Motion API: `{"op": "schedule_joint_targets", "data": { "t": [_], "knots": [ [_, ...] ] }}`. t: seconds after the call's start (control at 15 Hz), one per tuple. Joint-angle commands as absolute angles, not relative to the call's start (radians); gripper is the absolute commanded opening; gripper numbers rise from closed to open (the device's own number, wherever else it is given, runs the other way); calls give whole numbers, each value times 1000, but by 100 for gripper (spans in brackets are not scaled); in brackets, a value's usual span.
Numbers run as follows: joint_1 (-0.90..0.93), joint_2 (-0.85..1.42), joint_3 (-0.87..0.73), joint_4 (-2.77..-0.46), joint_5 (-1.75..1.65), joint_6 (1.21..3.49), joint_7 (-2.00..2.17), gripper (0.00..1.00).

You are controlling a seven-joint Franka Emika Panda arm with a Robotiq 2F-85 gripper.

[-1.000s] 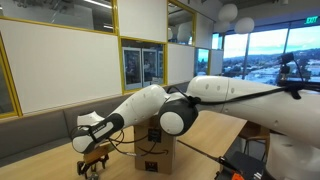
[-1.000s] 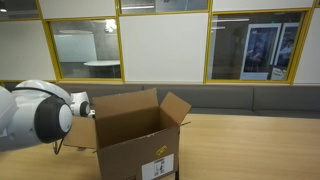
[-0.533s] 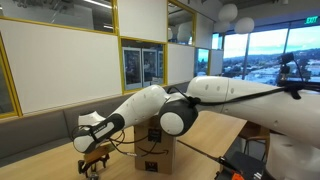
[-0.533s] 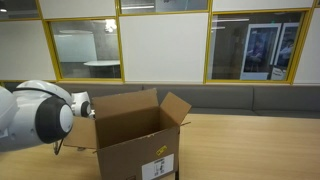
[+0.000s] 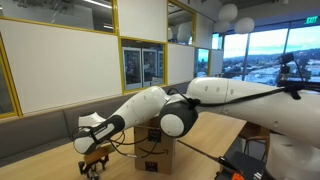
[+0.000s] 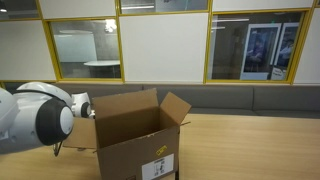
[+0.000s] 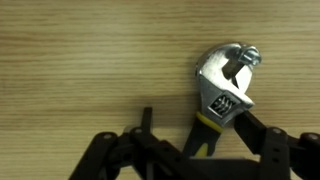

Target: Pick up the masking tape, the green object and the shifting spanner from the table and put them in the carton box, then push the box to the left

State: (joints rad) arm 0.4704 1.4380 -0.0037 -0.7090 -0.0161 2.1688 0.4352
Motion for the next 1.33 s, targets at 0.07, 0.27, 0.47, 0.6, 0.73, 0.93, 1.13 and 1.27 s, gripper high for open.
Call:
{"op": "schedule_joint_targets", "data": {
  "t": [0.07,0.27,0.47,0.6,0.73,0.93,1.13,1.27],
  "knots": [
    [473,1476,-10,-643,-18,2175,447,43],
    [473,1473,-15,-643,-21,2173,444,22],
    [471,1464,-21,-649,-23,2169,441,19],
    [468,1447,-27,-661,-27,2165,437,20],
    [455,1423,-20,-674,-21,2154,410,20],
    [431,1385,-16,-693,-17,2143,376,20],
    [404,1326,-13,-718,-18,2125,325,20],
    [384,1283,-7,-732,-15,2105,278,20]
  ]
}}
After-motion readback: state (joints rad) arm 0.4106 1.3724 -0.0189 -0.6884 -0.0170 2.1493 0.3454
